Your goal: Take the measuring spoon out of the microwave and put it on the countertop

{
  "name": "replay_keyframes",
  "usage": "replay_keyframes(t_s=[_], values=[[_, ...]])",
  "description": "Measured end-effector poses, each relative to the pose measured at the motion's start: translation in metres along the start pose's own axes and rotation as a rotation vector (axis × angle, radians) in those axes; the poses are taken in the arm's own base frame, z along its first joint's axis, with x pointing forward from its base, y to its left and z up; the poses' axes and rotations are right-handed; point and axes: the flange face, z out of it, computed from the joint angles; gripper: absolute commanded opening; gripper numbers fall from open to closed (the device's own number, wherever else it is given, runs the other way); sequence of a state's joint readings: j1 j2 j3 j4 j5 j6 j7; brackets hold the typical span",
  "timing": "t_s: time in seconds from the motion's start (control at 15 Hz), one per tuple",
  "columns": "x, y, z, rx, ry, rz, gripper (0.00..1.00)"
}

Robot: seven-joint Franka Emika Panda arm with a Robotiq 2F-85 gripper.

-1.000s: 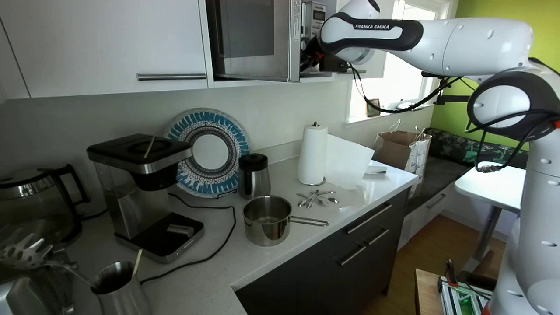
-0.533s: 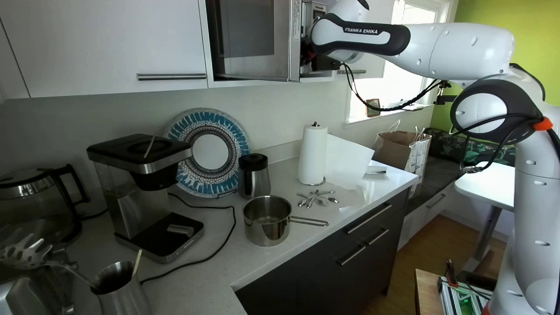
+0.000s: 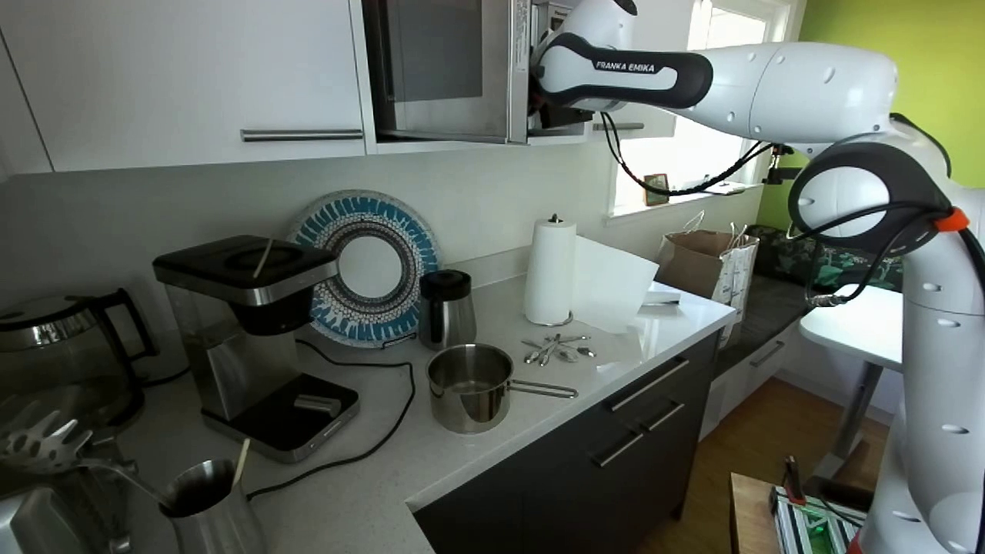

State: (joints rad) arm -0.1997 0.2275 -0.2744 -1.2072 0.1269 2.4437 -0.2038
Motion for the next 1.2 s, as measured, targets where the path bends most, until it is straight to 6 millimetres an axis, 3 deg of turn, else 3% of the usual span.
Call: replay_keyframes(t_s=[0.13,0.2,0.27,0.4,0.6,0.8,0.87,1.2], values=[[-0.001,-0.003,0.004,0.003,-0.005,0.011,0.79],[-0.002,-0.004,0.006,0.004,-0.006,0.019,0.71],[-0.002,-0.005,0.008,0.004,-0.007,0.024,0.54],[-0.002,-0.005,0.010,0.003,-0.008,0.036,0.47],[0.000,-0.005,0.008,0.001,-0.001,0.057,0.20],[0.002,-0.002,0.005,-0.006,0.004,0.070,0.01],[0.002,-0.001,0.004,-0.008,0.004,0.072,0.05],[0.007,-0.009,-0.008,0.002,0.017,0.061,0.06]])
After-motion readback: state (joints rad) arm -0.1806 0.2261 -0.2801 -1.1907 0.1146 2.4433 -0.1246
